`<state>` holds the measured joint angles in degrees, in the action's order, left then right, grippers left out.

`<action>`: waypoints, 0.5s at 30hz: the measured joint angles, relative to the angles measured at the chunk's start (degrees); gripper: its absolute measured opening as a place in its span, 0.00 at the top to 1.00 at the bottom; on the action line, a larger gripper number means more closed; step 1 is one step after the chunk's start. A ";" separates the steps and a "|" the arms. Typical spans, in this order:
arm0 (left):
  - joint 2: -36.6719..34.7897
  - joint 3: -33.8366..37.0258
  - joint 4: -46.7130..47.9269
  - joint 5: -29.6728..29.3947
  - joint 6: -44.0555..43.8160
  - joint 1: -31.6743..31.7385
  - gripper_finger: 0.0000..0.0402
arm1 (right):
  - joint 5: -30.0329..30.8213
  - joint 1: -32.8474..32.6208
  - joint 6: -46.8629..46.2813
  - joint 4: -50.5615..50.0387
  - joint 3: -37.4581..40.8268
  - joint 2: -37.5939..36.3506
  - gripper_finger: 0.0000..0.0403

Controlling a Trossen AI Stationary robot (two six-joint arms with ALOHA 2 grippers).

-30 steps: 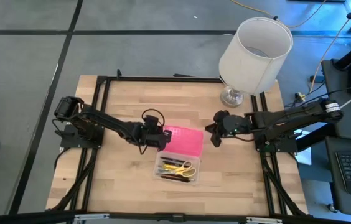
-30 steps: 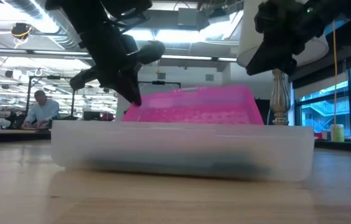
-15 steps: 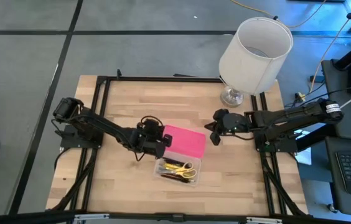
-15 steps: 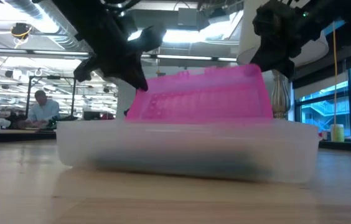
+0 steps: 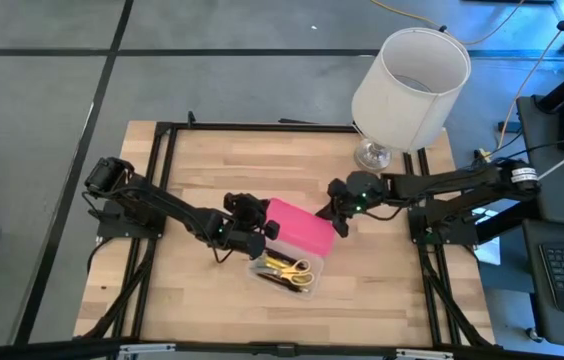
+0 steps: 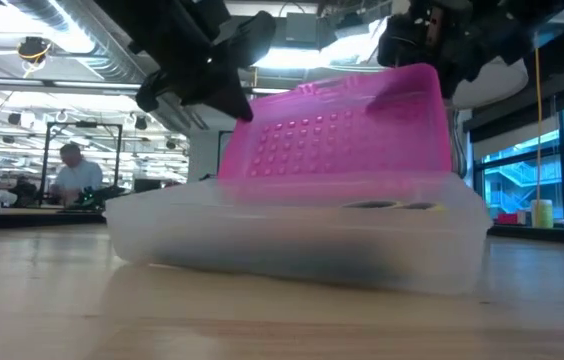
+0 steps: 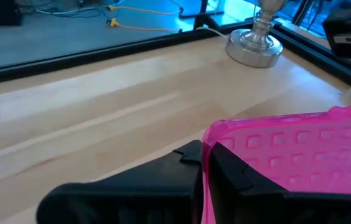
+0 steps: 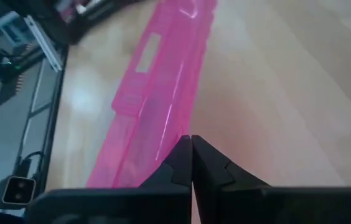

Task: Pick & place school supplies into a supply box
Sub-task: Close the pink supply box

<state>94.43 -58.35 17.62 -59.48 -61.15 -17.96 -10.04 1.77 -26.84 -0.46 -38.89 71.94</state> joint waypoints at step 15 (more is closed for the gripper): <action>-0.02 0.00 0.09 0.48 2.63 0.20 0.99 | -2.10 0.04 0.00 3.67 -0.02 1.22 0.99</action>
<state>94.41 -58.35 17.72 -59.00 -58.52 -17.76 -12.14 1.80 -26.85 3.20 -38.92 73.17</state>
